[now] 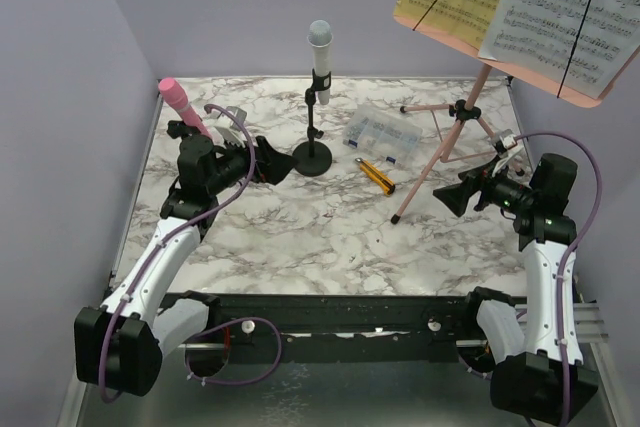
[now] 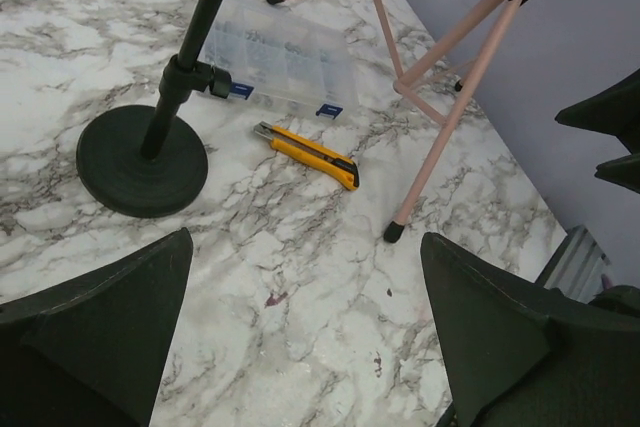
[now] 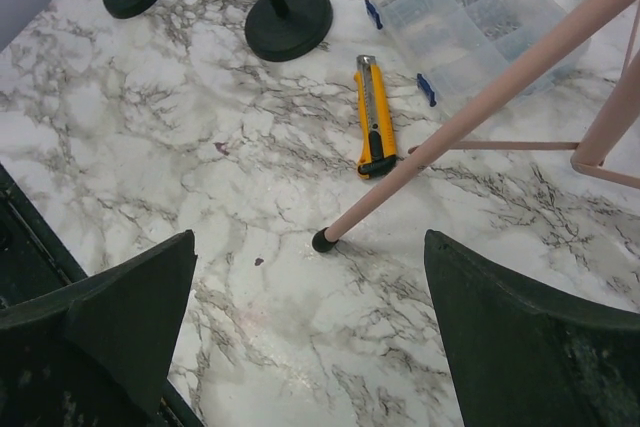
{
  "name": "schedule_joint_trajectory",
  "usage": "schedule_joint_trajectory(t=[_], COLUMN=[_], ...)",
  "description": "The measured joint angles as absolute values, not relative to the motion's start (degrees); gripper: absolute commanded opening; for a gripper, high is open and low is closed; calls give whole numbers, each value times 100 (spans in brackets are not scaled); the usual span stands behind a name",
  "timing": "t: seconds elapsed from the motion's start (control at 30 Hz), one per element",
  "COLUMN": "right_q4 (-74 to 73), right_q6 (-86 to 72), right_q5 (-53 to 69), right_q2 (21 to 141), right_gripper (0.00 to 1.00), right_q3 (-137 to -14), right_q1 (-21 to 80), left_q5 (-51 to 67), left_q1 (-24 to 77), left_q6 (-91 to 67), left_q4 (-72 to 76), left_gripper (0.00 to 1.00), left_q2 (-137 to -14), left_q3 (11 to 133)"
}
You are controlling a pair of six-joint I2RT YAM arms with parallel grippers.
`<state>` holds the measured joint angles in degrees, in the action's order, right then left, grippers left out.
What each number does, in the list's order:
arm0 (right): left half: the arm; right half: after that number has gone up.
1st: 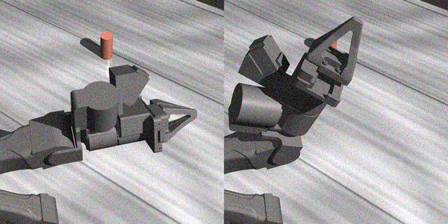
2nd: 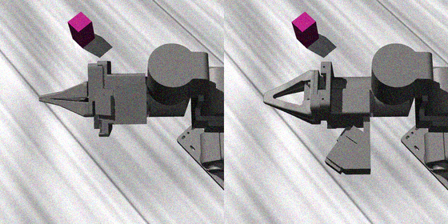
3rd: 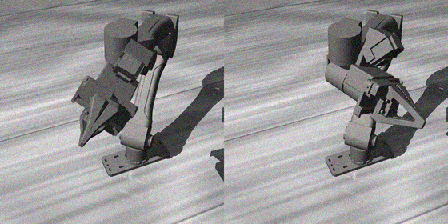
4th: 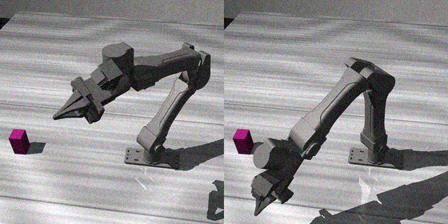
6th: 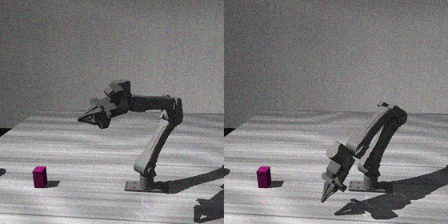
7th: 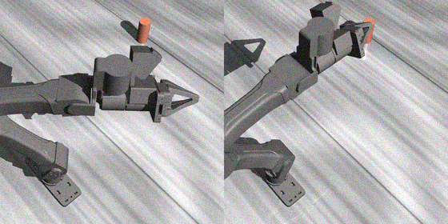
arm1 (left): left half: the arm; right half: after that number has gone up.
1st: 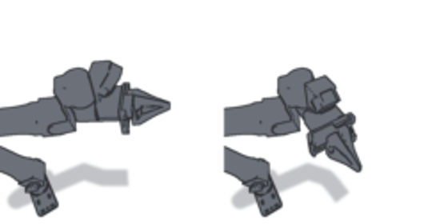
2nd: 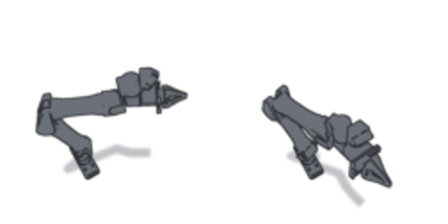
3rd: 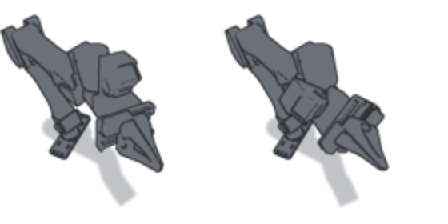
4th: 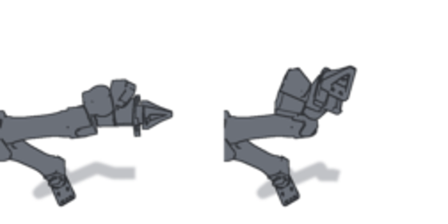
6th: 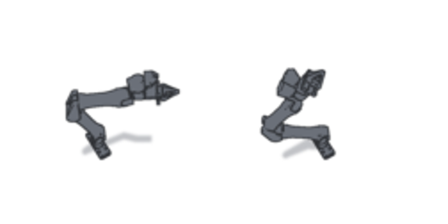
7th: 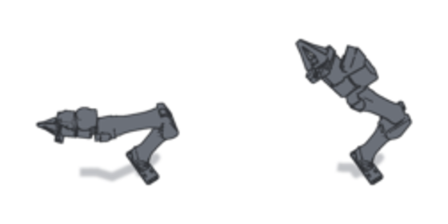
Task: Pack up the instrument practice props
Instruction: Move the microphone stand with the microphone to the center of the board.
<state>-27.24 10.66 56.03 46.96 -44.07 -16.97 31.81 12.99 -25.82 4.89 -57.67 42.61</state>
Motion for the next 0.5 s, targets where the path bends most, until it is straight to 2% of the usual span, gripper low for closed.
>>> schedule_joint_trajectory(t=[0.3,0.5], right_q4=[-2967,-3183], right_q6=[1455,1815], right_q5=[6184,6525], right_q2=[4722,4724], right_gripper=[100,100], right_q3=[-4407,-4407], right_q1=[-1697,-1697], left_q5=[3284,3291], left_q1=[1299,1299], left_q6=[-1883,-1640], left_q4=[1273,2447], left_gripper=[98,97], left_q2=[-6139,-6499], left_q3=[4366,4357])
